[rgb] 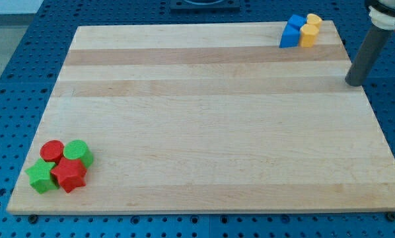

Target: Move your arm towards bottom left

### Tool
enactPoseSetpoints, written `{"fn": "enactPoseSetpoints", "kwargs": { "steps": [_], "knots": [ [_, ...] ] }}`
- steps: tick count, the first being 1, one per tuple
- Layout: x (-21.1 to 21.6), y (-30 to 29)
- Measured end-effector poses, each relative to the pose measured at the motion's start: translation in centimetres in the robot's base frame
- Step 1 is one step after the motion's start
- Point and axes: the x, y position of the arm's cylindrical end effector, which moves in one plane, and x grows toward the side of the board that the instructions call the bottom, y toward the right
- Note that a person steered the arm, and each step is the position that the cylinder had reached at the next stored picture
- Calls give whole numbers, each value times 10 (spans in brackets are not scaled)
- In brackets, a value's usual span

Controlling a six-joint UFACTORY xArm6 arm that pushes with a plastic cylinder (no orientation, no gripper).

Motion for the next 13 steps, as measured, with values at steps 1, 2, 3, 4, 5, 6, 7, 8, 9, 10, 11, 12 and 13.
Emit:
{"fn": "enactPoseSetpoints", "kwargs": {
  "steps": [1, 2, 3, 4, 5, 6, 7, 8, 9, 10, 11, 12, 13],
  "knots": [
    [1, -5],
    [28, -23],
    [34, -75],
    [14, -142],
    [3, -234],
    [4, -329],
    [5, -431],
    [13, -530],
    [32, -585],
    [33, -588],
    [84, -587],
    [106, -588],
    [109, -588]
  ]
}}
